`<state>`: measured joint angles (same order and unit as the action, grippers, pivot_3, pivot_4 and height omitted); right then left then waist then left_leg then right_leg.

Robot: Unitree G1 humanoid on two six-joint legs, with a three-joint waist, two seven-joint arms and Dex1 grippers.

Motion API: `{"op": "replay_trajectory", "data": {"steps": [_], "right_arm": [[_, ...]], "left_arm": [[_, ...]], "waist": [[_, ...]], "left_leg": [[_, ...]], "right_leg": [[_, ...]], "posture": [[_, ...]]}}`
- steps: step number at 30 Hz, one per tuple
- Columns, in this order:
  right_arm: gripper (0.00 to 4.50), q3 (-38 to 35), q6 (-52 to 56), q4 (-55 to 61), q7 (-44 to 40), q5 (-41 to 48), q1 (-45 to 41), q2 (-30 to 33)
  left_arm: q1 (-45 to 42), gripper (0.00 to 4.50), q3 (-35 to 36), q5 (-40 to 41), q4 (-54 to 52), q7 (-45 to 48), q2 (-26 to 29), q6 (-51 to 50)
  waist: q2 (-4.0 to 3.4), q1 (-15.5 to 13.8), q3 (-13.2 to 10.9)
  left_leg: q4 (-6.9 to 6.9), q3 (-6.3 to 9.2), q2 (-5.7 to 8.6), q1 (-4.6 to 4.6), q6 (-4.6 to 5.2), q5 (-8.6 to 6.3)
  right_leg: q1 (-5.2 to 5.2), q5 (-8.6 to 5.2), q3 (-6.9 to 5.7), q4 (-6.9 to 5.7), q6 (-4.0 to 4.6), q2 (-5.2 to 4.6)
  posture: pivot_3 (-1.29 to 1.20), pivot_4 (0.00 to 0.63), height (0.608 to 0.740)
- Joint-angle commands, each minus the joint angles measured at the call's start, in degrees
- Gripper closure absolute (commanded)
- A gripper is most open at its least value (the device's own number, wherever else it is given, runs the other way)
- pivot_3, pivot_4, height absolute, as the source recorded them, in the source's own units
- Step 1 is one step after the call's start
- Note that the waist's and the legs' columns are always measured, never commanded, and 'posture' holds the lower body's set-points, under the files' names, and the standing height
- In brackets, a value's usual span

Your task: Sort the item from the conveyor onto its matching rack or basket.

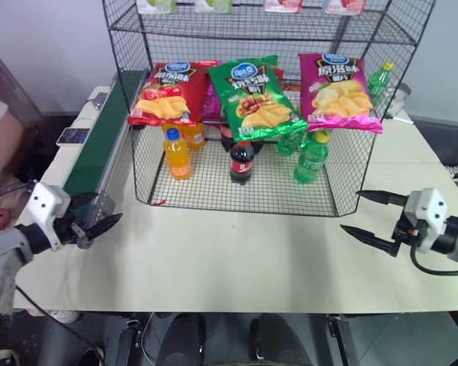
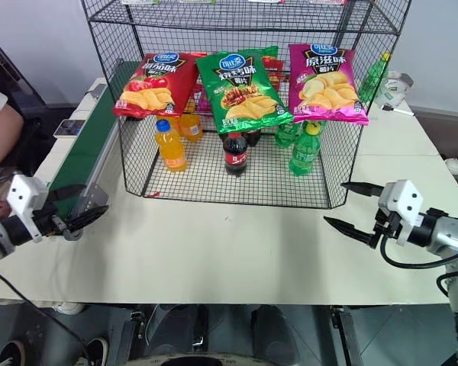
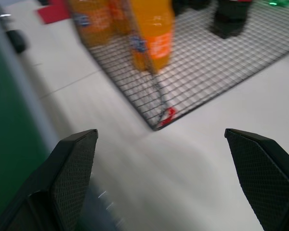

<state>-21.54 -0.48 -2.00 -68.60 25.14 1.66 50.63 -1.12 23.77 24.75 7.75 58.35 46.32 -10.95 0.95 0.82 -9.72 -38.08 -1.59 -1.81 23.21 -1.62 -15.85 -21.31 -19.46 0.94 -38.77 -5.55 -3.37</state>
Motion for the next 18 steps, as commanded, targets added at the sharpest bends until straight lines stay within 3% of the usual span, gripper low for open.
{"op": "replay_trajectory", "data": {"steps": [1,8,18], "right_arm": [[0.06,-3.57,-2.00,-1.96,-1.33,0.72,0.17,1.67],[0.06,-2.55,-2.46,-3.35,-0.67,0.04,-1.14,0.85],[0.06,-2.11,-2.71,-1.44,0.80,-0.39,-0.10,-0.19]], "left_arm": [[-0.52,0.00,3.28,1.80,-0.10,0.66,1.10,1.85],[-0.59,0.00,2.22,-0.29,-0.67,-2.69,1.59,-0.32],[-4.31,0.00,3.45,4.10,2.48,6.09,2.92,0.94]], "waist": [[0.00,-0.07,0.00],[0.00,0.18,0.00],[0.00,0.04,0.00]], "left_leg": [[0.00,0.00,0.00,-0.01,0.00,0.00],[0.00,0.00,-0.01,-0.04,0.00,0.00],[0.00,-0.01,-0.01,-0.03,0.00,0.00]], "right_leg": [[0.01,0.00,0.00,0.00,0.00,0.00],[0.02,0.00,0.01,-0.01,0.00,0.01],[0.01,0.00,0.01,-0.02,0.00,0.02]], "posture": [[0.00,0.150,0.739],[0.00,0.150,0.739],[0.00,0.150,0.739]]}}
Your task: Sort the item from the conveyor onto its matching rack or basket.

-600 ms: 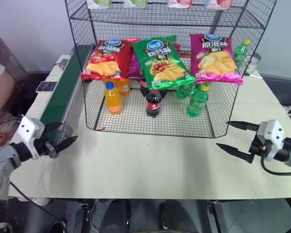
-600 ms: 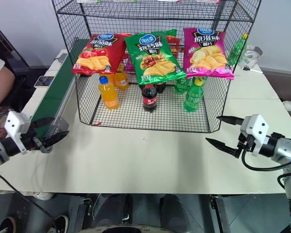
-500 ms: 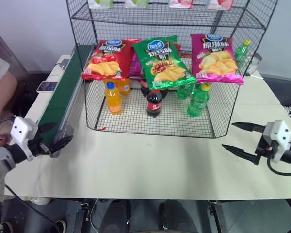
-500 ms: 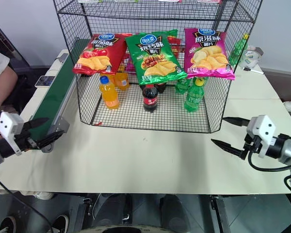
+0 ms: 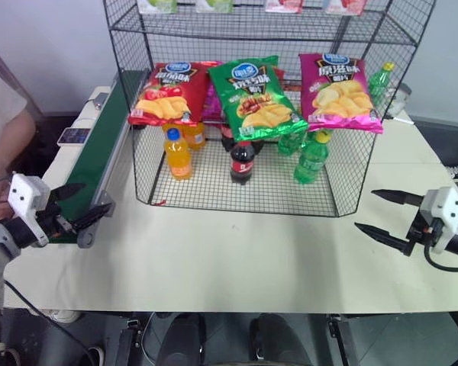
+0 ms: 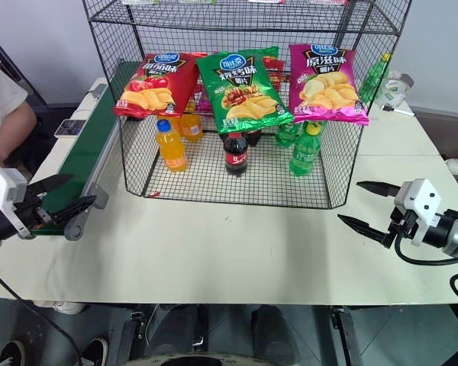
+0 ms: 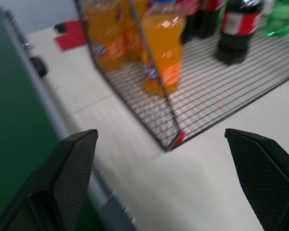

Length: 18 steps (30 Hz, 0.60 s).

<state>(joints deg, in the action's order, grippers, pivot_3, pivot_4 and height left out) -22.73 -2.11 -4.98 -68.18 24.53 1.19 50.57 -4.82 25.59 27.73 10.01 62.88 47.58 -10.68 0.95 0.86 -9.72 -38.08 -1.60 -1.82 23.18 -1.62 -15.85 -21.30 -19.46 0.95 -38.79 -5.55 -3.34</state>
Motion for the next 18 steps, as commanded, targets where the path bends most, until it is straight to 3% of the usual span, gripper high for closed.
{"op": "replay_trajectory", "data": {"steps": [1,18], "right_arm": [[0.06,-0.88,-1.21,1.50,0.41,0.05,0.42,-0.03],[0.06,0.56,-1.03,1.69,1.96,-0.27,-0.90,-0.52]], "left_arm": [[-0.91,0.00,1.61,0.98,0.49,1.35,1.87,0.54],[-1.91,0.00,0.28,0.31,1.34,0.48,1.84,0.96]], "waist": [[0.00,0.00,0.00],[0.00,0.03,0.00]], "left_leg": [[0.00,0.00,0.00,0.00,0.00,0.00],[0.00,-0.01,-0.01,-0.01,0.00,0.00]], "right_leg": [[-0.01,0.00,0.00,0.00,0.00,0.00],[0.00,0.00,0.01,-0.01,0.00,0.01]], "posture": [[0.00,0.150,0.739],[0.00,0.150,0.739]]}}
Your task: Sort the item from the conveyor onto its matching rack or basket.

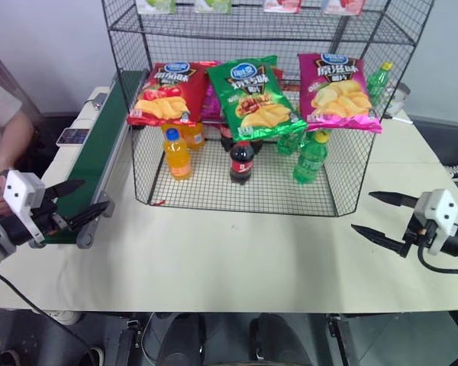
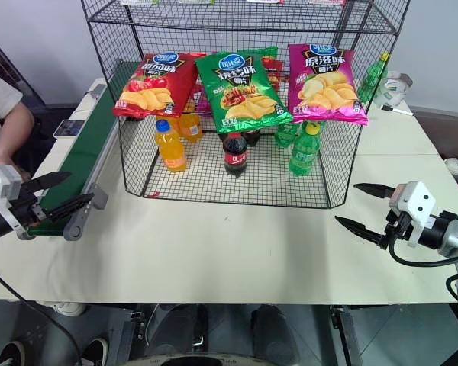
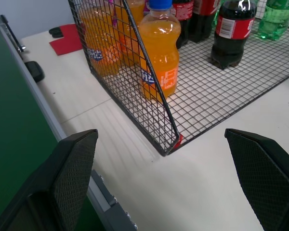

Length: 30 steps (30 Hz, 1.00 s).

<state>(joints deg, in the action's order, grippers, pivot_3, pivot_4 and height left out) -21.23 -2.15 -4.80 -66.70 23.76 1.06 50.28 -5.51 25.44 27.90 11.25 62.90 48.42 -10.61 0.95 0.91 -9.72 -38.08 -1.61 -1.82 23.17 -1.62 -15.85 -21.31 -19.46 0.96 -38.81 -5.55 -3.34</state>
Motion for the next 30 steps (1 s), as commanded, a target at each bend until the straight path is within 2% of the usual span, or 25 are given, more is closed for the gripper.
{"op": "replay_trajectory", "data": {"steps": [1,20,30], "right_arm": [[0.06,-0.85,-1.02,1.45,0.60,0.50,-0.87,-0.25],[0.06,-0.11,-1.08,1.77,1.34,0.34,-0.72,-0.67],[0.06,1.82,-4.12,-3.27,0.92,-1.27,-4.91,-1.13]], "left_arm": [[-1.47,0.00,0.35,-0.07,0.38,0.43,0.99,1.17],[-2.71,0.00,-0.75,-1.02,2.09,1.35,0.12,3.26],[-3.66,0.00,-1.66,-1.01,3.12,-0.70,-3.65,5.69]], "waist": [[0.00,-0.02,0.00],[0.00,-0.04,0.00],[0.00,0.03,0.00]], "left_leg": [[0.00,0.00,0.00,0.00,0.00,0.00],[0.00,0.00,0.00,0.00,0.00,0.00],[-0.01,-0.02,0.00,0.00,0.00,0.00]], "right_leg": [[0.00,0.00,0.00,0.00,0.00,0.00],[0.00,0.00,0.00,0.00,0.00,0.01],[-0.03,0.00,0.01,-0.05,0.00,0.02]], "posture": [[0.00,0.150,0.739],[0.00,0.150,0.739],[0.00,0.150,0.739]]}}
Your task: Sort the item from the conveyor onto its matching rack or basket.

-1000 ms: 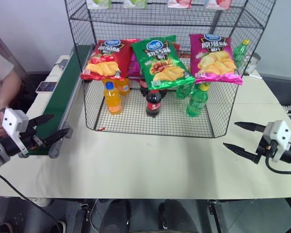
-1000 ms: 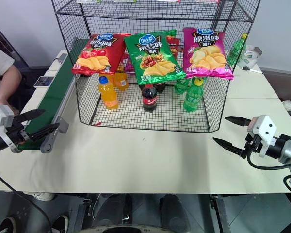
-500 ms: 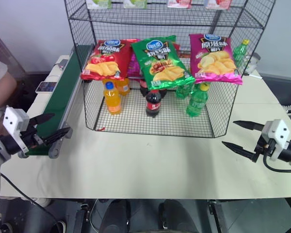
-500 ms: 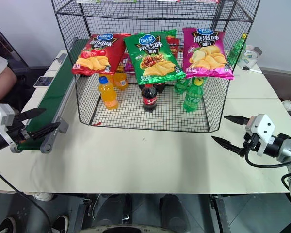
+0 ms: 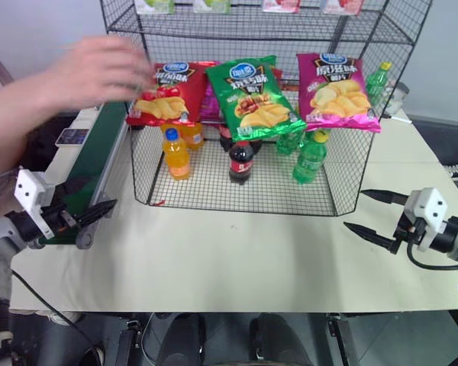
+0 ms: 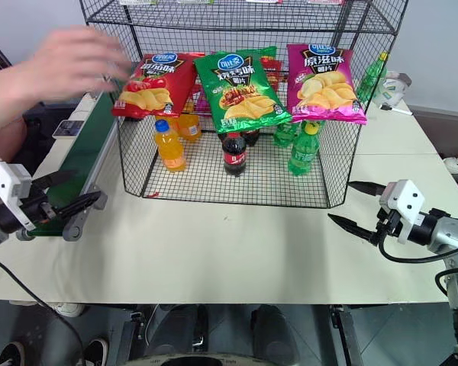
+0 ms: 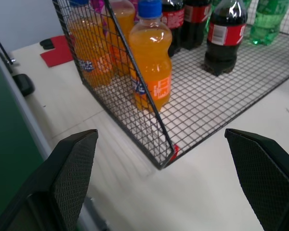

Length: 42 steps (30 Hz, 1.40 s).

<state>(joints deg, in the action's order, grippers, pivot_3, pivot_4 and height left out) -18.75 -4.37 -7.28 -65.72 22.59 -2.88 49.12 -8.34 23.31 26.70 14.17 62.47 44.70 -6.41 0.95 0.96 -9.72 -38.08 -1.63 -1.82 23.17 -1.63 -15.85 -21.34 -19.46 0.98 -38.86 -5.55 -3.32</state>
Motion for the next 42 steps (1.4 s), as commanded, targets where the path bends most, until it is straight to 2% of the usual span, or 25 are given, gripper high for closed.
{"op": "replay_trajectory", "data": {"steps": [1,8,15,20,28,35,42], "right_arm": [[0.06,-0.53,-2.12,-1.25,-0.05,-0.19,-1.23,-0.10],[0.06,0.56,-5.12,-4.78,0.41,-1.68,-3.39,-1.23],[0.06,2.56,-8.34,-9.18,1.44,-3.61,-6.67,-2.83],[0.06,4.01,-9.26,-11.34,2.07,-5.31,-7.17,-2.98],[0.06,4.61,-9.76,-11.06,3.18,-4.82,-6.91,-4.62],[0.06,5.28,-7.32,-10.53,3.11,-4.15,-7.73,-5.75],[0.06,4.34,-6.05,-11.06,2.62,-2.44,-9.10,-5.17]], "left_arm": [[-1.02,0.00,0.33,0.04,0.53,-0.20,-0.10,1.89],[-4.99,0.00,-1.04,-0.81,4.82,0.11,-0.53,4.10],[-6.18,0.00,-2.30,1.10,7.29,5.48,-1.20,3.24],[-8.19,0.00,-2.19,0.43,9.35,4.21,-3.10,4.71],[-4.81,0.00,-2.77,0.09,6.76,4.51,-5.49,5.47],[-5.91,0.00,-2.20,0.38,7.82,2.96,-4.81,5.83],[-3.25,0.00,-2.38,1.38,5.61,3.16,-4.63,3.92]], "waist": [[0.00,-0.06,0.00],[0.00,-0.12,0.00],[0.00,0.10,0.00],[0.00,-0.06,0.00],[0.00,0.11,0.00],[0.00,-0.01,0.00],[0.00,0.10,0.00]], "left_leg": [[0.00,0.00,0.00,0.00,0.00,0.00],[-0.05,-0.01,0.01,0.00,0.00,0.00],[-0.05,-0.03,-0.01,0.00,0.00,0.00],[-0.10,-0.02,-0.01,0.00,-0.01,0.01],[-0.10,-0.04,-0.03,0.00,-0.01,0.01],[-0.11,-0.03,-0.02,0.00,-0.02,0.01],[-0.11,-0.03,-0.03,-0.02,-0.02,0.01]], "right_leg": [[0.00,0.00,0.00,0.00,0.00,0.00],[0.01,0.00,-0.02,-0.02,0.00,0.00],[-0.04,0.00,-0.02,-0.08,0.00,0.06],[-0.04,0.00,-0.02,-0.13,0.00,0.07],[-0.06,0.00,0.01,-0.16,-0.01,0.06],[-0.04,0.00,0.02,-0.17,-0.01,0.04],[-0.05,0.00,0.02,-0.17,-0.01,0.05]], "posture": [[0.00,0.150,0.739],[0.00,0.150,0.739],[0.00,0.150,0.739],[0.00,0.150,0.739],[0.00,0.150,0.739],[0.00,0.150,0.739],[0.00,0.150,0.739]]}}
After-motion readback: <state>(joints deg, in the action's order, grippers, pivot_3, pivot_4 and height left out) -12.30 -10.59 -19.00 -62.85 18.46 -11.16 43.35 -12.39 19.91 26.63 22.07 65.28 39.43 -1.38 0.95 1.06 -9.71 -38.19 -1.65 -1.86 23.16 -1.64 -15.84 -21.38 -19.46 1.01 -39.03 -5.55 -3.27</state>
